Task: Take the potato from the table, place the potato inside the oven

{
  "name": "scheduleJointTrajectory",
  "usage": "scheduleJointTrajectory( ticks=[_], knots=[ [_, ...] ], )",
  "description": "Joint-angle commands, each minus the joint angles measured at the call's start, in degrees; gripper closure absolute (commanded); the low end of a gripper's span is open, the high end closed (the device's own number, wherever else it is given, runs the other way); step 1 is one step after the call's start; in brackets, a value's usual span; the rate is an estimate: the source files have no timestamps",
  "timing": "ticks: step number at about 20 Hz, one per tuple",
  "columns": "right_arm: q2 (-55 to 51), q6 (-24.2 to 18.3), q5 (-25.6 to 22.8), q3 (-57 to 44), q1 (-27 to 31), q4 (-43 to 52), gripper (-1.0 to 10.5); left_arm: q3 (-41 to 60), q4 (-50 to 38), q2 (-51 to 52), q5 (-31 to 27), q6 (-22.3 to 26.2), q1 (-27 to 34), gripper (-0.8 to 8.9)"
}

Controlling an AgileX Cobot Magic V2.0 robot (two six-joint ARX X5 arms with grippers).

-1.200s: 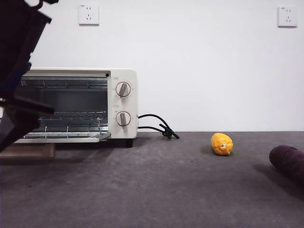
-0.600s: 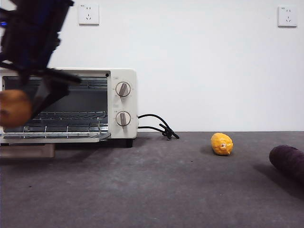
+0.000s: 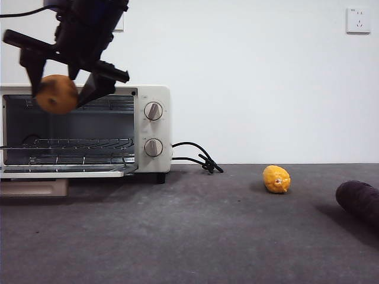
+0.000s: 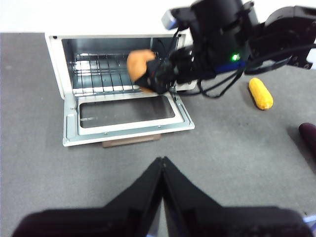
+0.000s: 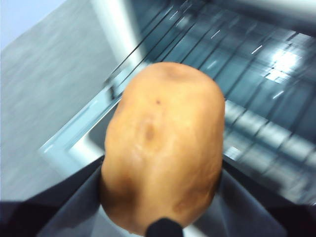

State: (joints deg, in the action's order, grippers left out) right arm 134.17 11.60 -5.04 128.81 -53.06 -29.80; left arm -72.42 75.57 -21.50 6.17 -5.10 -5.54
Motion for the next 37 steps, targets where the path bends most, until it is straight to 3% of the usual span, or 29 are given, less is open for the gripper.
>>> scheduleJointTrajectory(
  ticks=[1, 16, 37],
  knots=[
    [0.1, -1.4, -0.5, -0.1, 0.7, 1.4, 9.4, -0.2, -0.2, -1.0, -0.2, 1.2, -0.1, 8.18],
    [5.2, -3.0, -1.6, -0.1, 4.7, 6.8, 9.5, -0.2, -0.2, -6.8, -0.2, 1.2, -0.1, 8.18],
    [10.1, -4.5, -3.5, -0.1, 6.3, 15.7, 9.4, -0.2, -0.9, -9.7, -0.2, 1.3, -0.1, 8.18]
  ],
)
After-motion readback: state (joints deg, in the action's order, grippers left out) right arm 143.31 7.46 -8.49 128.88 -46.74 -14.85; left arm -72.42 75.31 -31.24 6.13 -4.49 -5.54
